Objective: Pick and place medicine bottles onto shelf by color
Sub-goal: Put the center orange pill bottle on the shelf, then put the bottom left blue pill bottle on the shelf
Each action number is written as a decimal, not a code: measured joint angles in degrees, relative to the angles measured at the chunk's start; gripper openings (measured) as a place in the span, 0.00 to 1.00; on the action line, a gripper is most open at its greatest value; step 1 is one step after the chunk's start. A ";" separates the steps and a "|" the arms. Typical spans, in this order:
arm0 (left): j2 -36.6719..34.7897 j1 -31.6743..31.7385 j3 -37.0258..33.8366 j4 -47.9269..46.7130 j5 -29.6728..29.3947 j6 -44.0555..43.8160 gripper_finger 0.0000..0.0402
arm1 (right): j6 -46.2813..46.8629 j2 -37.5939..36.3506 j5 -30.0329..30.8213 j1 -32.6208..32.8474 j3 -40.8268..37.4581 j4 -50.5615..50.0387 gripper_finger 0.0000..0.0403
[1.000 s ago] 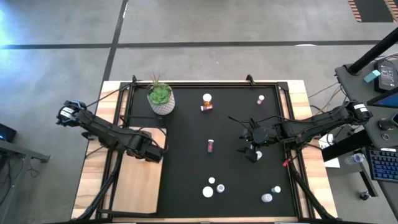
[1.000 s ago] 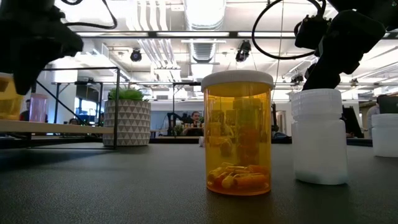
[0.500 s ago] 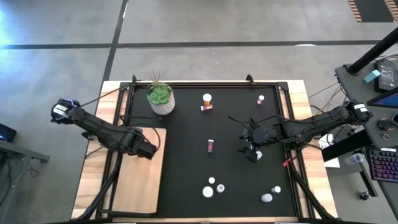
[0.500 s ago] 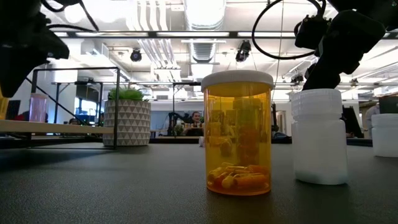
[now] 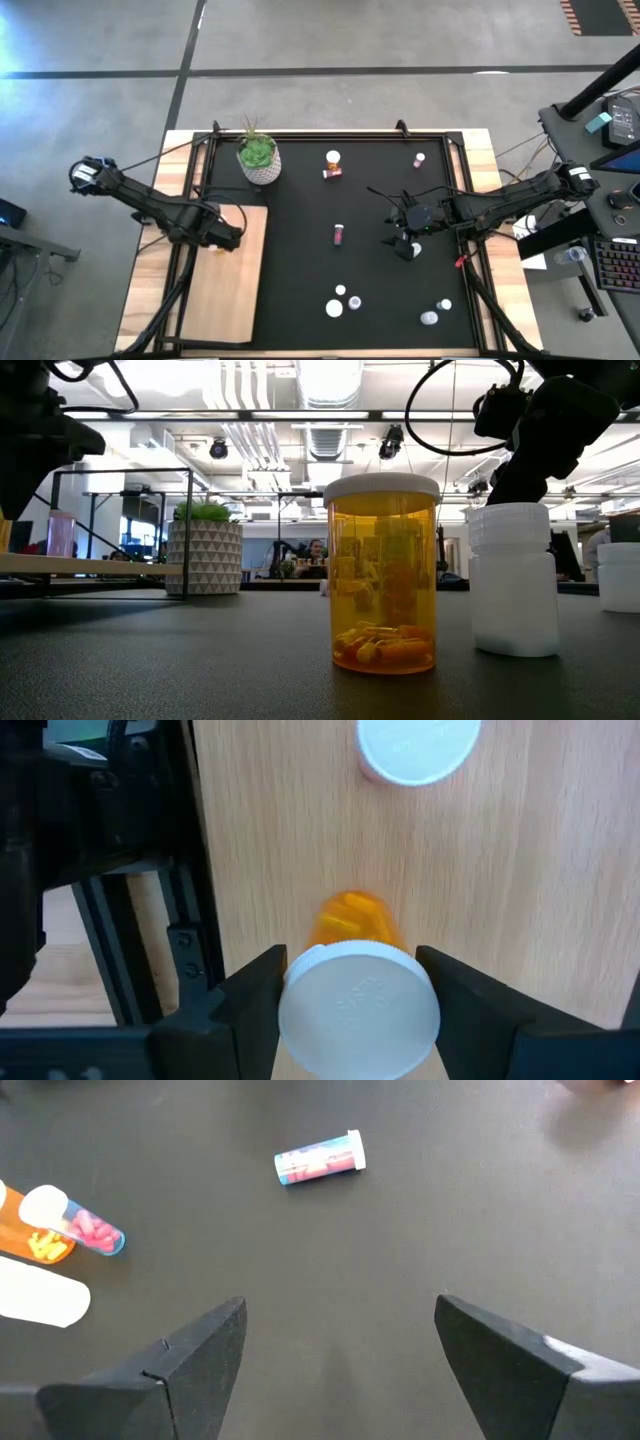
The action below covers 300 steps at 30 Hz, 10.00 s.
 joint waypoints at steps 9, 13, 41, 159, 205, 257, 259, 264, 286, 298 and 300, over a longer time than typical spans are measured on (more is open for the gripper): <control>-1.10 -0.02 -0.17 -1.23 -1.35 0.04 0.48 | 0.00 0.00 -0.02 0.00 0.00 0.00 0.78; -1.19 -0.02 -0.20 -1.20 -1.37 0.04 0.48 | 0.00 0.00 0.00 -0.01 0.00 0.00 0.78; -2.33 0.00 6.95 -4.35 -1.37 1.99 0.58 | -0.01 0.00 -0.01 0.00 0.00 0.00 0.78; 52.77 -3.41 42.05 52.72 -16.19 68.89 0.57 | 0.00 0.02 -0.02 -0.01 0.00 0.00 0.78; 55.53 -3.21 42.14 51.40 -16.73 58.50 0.57 | 0.00 0.02 -0.01 -0.01 0.00 0.00 0.78; 40.94 -1.45 41.66 28.25 -19.24 57.09 0.25 | 0.00 0.02 0.00 0.00 0.02 -0.04 0.78; 38.33 -2.07 40.76 25.00 -19.49 56.93 0.25 | 0.00 0.02 -0.02 -0.02 0.00 0.00 0.78; 29.71 -6.09 32.48 21.33 -19.88 52.35 0.25 | 0.00 0.02 -0.02 -0.01 0.01 0.19 0.78; 3.09 -35.07 2.90 14.26 -19.14 19.53 0.25 | 0.00 0.02 -0.02 0.00 0.02 0.89 0.78; 3.94 -42.41 0.00 10.64 -23.17 5.99 0.26 | 0.00 0.02 0.00 0.00 0.01 1.11 0.78; 3.92 -42.97 -0.07 9.81 -23.31 5.86 0.26 | 0.00 0.00 0.00 -0.02 0.02 1.12 0.78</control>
